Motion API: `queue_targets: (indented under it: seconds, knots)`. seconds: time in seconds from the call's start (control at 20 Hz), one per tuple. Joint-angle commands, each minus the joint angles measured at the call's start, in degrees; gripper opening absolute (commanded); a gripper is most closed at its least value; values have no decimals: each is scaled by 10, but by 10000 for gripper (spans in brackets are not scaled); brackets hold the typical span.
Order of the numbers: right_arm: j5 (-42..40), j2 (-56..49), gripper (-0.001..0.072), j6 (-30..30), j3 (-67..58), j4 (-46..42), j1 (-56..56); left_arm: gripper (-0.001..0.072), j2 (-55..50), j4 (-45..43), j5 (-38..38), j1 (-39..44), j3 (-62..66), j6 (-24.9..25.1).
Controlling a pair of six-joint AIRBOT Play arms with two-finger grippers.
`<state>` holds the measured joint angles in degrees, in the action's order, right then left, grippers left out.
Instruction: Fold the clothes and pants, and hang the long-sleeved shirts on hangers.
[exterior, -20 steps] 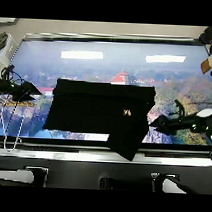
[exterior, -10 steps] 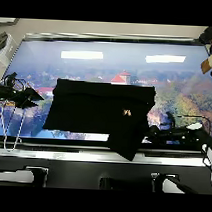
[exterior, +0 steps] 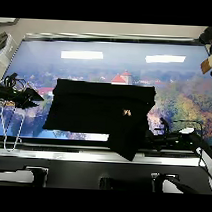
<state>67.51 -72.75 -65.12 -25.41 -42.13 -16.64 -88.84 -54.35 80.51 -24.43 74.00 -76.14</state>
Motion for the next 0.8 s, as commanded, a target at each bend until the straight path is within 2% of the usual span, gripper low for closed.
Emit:
queue_targets:
  seconds: [0.0,0.3,0.4,0.45,0.75]
  knots:
    - [-10,0,31,0,5,10,2,616,9,-1,3,-4,-17,17]
    - [-15,19,30,7,5,29,2,615,88,5,-76,-55,-233,36]
    - [-10,33,30,6,5,32,2,614,85,57,-78,-74,-281,83]
    - [-4,39,30,3,5,32,2,615,84,71,-82,-80,-294,100]
    - [24,50,30,-7,5,37,2,614,84,55,-94,-119,-300,110]
